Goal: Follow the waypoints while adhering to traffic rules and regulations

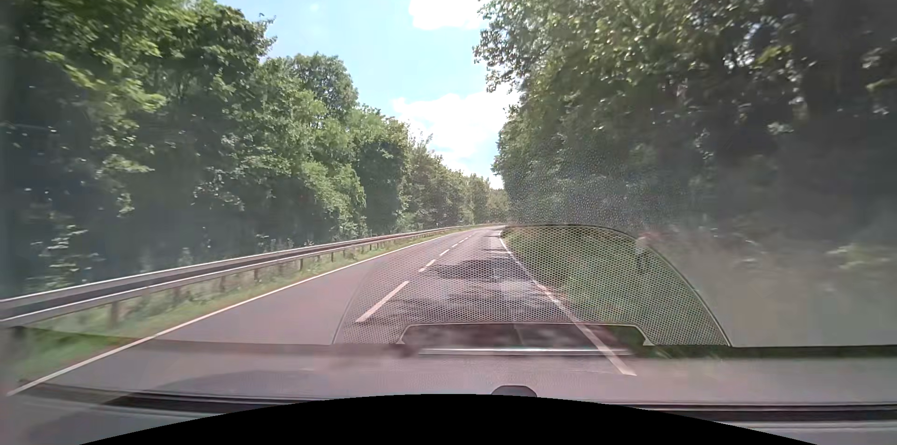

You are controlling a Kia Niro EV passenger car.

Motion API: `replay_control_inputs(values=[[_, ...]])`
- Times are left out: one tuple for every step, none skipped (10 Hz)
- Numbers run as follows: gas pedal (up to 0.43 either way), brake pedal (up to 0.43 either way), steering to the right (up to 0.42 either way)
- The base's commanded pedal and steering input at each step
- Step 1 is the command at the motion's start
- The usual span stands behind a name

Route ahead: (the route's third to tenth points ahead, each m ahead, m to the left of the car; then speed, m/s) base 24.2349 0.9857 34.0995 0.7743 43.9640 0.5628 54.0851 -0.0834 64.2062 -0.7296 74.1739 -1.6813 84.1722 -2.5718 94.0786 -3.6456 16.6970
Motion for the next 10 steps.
replay_control_inputs(values=[[0.13, 0.0, 0.0], [0.13, 0.0, 0.0], [0.13, 0.0, 0.0], [0.13, 0.0, 0.0], [0.13, 0.0, 0.0], [0.13, 0.0, 0.0], [0.13, 0.0, 0.0], [0.13, 0.0, 0.0], [0.13, 0.0, 0.0], [0.13, 0.0, 0.0]])
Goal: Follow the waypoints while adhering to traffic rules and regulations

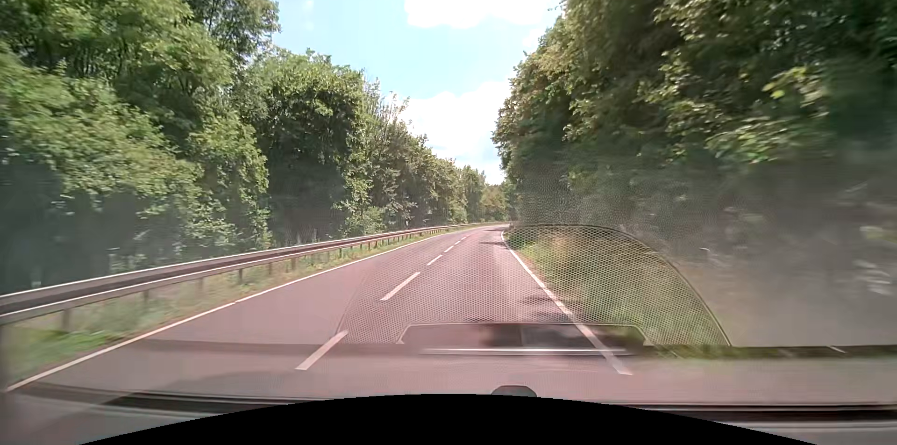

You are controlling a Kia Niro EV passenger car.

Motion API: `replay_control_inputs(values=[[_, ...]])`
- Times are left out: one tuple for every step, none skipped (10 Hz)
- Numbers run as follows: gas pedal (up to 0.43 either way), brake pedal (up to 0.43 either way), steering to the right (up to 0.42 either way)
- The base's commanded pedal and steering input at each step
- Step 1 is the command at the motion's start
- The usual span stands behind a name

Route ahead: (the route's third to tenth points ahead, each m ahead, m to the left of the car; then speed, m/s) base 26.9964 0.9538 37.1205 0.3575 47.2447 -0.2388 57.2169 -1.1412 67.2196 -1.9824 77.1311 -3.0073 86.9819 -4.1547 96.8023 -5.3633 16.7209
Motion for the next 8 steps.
replay_control_inputs(values=[[0.13, 0.0, 0.0], [0.13, 0.0, 0.0], [0.13, 0.0, 0.001], [0.13, 0.0, 0.001], [0.13, 0.0, 0.001], [0.13, 0.0, 0.001], [0.13, 0.0, 0.001], [0.13, 0.0, 0.001]])
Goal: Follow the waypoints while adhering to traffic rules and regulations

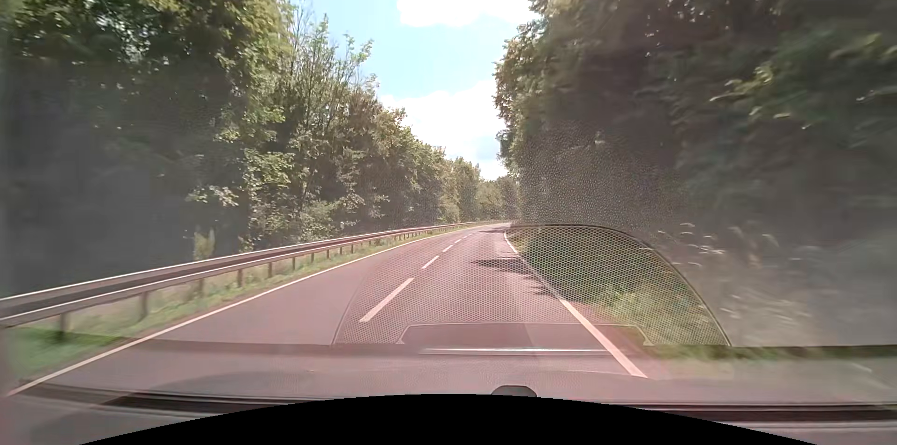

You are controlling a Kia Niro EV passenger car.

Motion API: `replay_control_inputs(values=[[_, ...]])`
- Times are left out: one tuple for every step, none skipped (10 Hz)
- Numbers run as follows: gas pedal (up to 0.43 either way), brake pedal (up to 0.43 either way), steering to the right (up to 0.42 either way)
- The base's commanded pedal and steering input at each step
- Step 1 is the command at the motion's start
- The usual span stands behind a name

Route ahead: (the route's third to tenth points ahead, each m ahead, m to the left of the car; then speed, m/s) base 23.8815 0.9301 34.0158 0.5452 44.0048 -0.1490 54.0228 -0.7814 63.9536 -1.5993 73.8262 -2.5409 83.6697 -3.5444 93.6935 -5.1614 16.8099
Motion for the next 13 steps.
replay_control_inputs(values=[[0.13, 0.0, 0.002], [0.13, 0.0, 0.002], [0.13, 0.0, 0.002], [0.13, 0.0, 0.002], [0.13, 0.0, 0.002], [0.13, 0.0, 0.002], [0.13, 0.0, 0.002], [0.13, 0.0, 0.003], [0.13, 0.0, 0.003], [0.13, 0.0, 0.006], [0.13, 0.0, 0.007], [0.13, 0.0, 0.007], [0.13, 0.0, 0.007]])
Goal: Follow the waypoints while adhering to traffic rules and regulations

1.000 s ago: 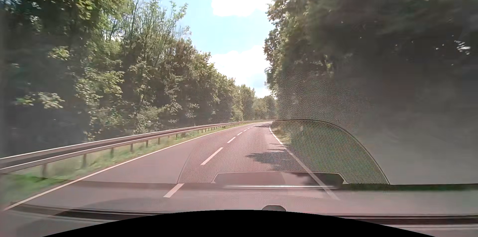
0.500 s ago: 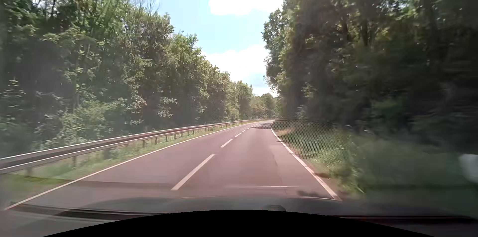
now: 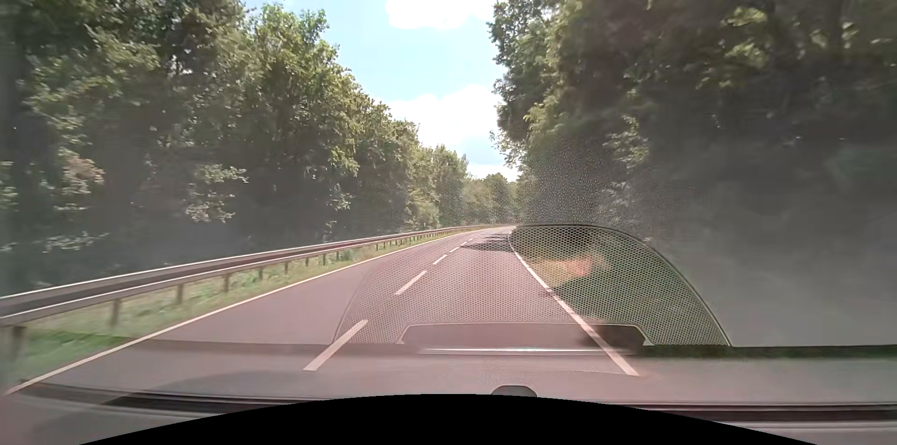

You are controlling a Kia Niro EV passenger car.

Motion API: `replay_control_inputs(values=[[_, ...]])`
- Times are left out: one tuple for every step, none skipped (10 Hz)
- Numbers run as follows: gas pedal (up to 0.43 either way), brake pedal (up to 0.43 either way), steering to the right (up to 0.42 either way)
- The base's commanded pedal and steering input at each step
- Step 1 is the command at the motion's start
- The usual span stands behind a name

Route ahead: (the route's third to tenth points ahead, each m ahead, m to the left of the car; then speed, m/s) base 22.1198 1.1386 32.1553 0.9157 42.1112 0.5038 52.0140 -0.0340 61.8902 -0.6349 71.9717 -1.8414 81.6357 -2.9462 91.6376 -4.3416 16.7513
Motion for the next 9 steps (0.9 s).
replay_control_inputs(values=[[0.13, 0.0, 0.007], [0.13, 0.0, 0.006], [0.13, 0.0, 0.006], [0.13, 0.0, 0.006], [0.13, 0.0, 0.006], [0.13, 0.0, 0.006], [0.13, 0.0, 0.006], [0.13, 0.0, 0.006], [0.13, 0.0, 0.006]])
